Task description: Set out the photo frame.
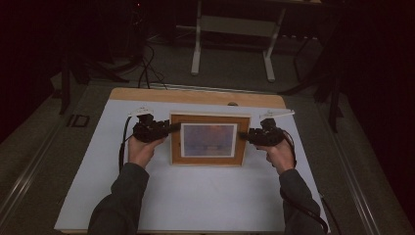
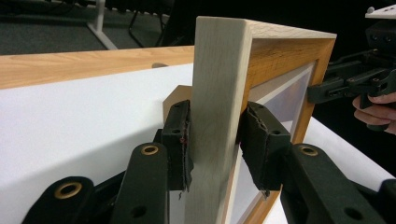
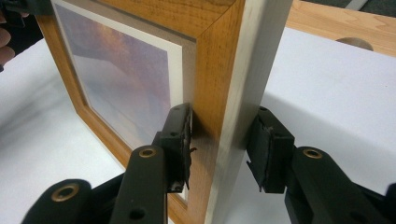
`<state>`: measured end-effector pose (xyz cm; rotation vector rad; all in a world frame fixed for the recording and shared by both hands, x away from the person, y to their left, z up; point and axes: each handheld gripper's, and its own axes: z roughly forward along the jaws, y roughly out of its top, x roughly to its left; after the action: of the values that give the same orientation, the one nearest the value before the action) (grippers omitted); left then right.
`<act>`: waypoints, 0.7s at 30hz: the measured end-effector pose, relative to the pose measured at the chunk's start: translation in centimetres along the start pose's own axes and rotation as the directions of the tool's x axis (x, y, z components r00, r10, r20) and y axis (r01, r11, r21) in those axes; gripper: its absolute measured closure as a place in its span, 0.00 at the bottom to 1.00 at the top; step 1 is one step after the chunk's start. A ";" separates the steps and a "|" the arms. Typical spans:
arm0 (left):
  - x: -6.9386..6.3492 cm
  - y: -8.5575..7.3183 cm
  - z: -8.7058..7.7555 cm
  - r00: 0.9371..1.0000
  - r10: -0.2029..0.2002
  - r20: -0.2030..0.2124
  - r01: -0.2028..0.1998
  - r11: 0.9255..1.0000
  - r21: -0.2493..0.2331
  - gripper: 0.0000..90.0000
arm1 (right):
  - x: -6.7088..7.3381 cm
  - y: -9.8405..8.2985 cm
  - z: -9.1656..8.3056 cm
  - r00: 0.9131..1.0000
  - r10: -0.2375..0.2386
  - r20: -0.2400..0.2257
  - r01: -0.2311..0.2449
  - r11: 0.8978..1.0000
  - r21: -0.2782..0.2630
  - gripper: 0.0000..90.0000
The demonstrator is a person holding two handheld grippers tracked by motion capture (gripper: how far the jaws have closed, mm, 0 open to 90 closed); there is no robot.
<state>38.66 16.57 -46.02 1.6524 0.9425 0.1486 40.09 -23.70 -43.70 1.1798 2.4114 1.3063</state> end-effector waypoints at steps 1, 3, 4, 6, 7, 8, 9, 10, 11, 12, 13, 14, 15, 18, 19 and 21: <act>-0.1 0.0 -0.1 1.000 -0.003 0.000 0.003 1.000 0.005 0.72 | 0.0 0.0 -0.1 1.000 0.003 -0.004 -0.003 1.000 0.003 0.68; 0.0 0.1 -0.1 1.000 -0.011 0.001 0.011 1.000 0.012 0.72 | 0.1 0.0 -0.1 1.000 0.003 -0.005 -0.003 1.000 0.004 0.68; 0.0 0.1 -0.1 1.000 -0.011 0.001 0.011 1.000 0.012 0.72 | 0.1 0.0 -0.1 1.000 0.002 -0.006 -0.002 1.000 0.007 0.68; 0.1 0.1 -0.3 1.000 -0.030 0.010 0.030 0.999 0.016 0.72 | 0.3 0.1 -0.1 1.000 -0.003 -0.006 0.003 1.000 0.021 0.69; 0.1 0.1 -0.3 0.999 -0.034 0.012 0.034 0.999 0.016 0.72 | 0.3 0.1 -0.1 1.000 -0.003 -0.006 0.003 1.000 0.021 0.69; 0.1 0.1 -0.3 0.999 -0.039 0.014 0.038 0.999 0.017 0.72 | 0.3 0.1 -0.1 1.000 -0.002 -0.006 0.002 1.000 0.023 0.69; 0.1 0.1 -0.4 0.999 -0.042 0.015 0.041 0.999 0.020 0.72 | 0.4 0.1 -0.1 1.000 0.000 -0.007 0.000 1.000 0.025 0.69; 0.1 0.1 -0.4 0.999 -0.043 0.014 0.043 0.999 0.022 0.72 | 0.4 0.1 -0.1 1.000 0.000 -0.009 0.000 1.000 0.027 0.69; 0.1 0.1 -0.5 0.999 -0.043 0.010 0.043 0.999 0.023 0.72 | 0.4 0.1 -0.1 1.000 0.000 -0.011 0.000 1.000 0.029 0.69; 0.0 0.0 -0.5 0.999 -0.043 0.006 0.043 0.999 0.021 0.72 | 0.4 0.1 0.0 1.000 0.004 -0.016 -0.004 1.000 0.030 0.69; 0.0 0.0 -0.6 0.999 -0.045 0.002 0.045 0.999 0.019 0.72 | 0.4 0.1 0.0 1.000 0.004 -0.016 -0.004 1.000 0.030 0.69; 0.1 0.0 -0.6 0.999 -0.048 0.000 0.048 0.999 0.016 0.72 | 0.4 0.1 0.0 1.000 0.006 -0.017 -0.006 1.000 0.029 0.69; 0.1 0.0 -0.7 0.999 -0.054 0.001 0.054 0.998 0.015 0.72 | 0.4 0.1 0.1 1.000 0.008 -0.019 -0.008 1.000 0.028 0.69; 0.0 -0.1 -0.7 0.998 -0.062 -0.002 0.062 0.998 0.012 0.71 | 0.4 0.2 0.1 1.000 0.006 -0.022 -0.005 1.000 0.031 0.69; 0.0 -0.1 -0.7 0.998 -0.064 -0.001 0.064 0.998 0.012 0.71 | 0.4 0.2 0.1 1.000 0.006 -0.022 -0.005 1.000 0.031 0.69; 0.0 -0.1 -0.7 0.998 -0.066 -0.002 0.066 0.998 0.012 0.71 | 0.4 0.2 0.1 1.000 0.004 -0.025 -0.003 0.999 0.035 0.69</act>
<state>38.27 17.11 -45.85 1.6299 0.9998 0.0994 39.98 -23.29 -43.48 1.1840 2.4602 1.2924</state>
